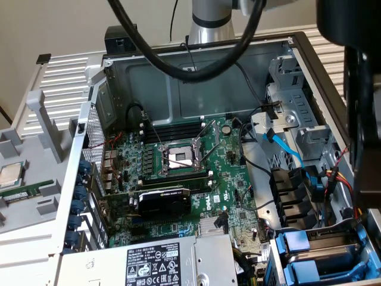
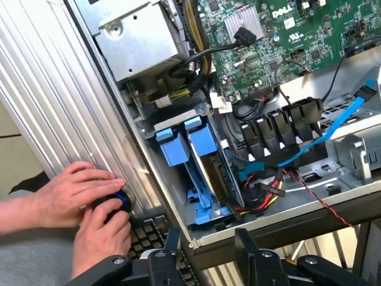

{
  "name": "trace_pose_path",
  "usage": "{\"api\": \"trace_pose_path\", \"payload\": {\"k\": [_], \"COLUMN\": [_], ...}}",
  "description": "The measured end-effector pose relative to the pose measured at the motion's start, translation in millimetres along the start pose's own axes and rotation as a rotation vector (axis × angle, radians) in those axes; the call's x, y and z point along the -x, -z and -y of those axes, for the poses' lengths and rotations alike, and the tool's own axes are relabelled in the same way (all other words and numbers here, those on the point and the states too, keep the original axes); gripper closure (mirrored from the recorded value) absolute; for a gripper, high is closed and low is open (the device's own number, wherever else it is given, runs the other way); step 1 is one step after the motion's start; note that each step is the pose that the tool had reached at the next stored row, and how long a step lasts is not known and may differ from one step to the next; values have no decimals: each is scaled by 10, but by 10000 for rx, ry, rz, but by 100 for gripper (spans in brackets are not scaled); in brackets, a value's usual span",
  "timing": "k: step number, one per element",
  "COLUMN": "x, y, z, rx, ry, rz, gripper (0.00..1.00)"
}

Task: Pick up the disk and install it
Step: 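Insert the first disk wire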

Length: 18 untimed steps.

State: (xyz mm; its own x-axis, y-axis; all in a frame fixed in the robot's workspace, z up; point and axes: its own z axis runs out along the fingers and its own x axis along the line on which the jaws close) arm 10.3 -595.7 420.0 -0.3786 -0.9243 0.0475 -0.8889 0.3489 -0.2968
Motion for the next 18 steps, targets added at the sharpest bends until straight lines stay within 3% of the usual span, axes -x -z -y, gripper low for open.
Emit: {"api": "trace_pose_path", "payload": {"k": [12, 18], "x": [2, 3], "y": [-43, -57], "z": [-13, -18], "rx": [-99, -34], "ry": [2080, 3069], "rz": [645, 918], "gripper": [51, 51]}}
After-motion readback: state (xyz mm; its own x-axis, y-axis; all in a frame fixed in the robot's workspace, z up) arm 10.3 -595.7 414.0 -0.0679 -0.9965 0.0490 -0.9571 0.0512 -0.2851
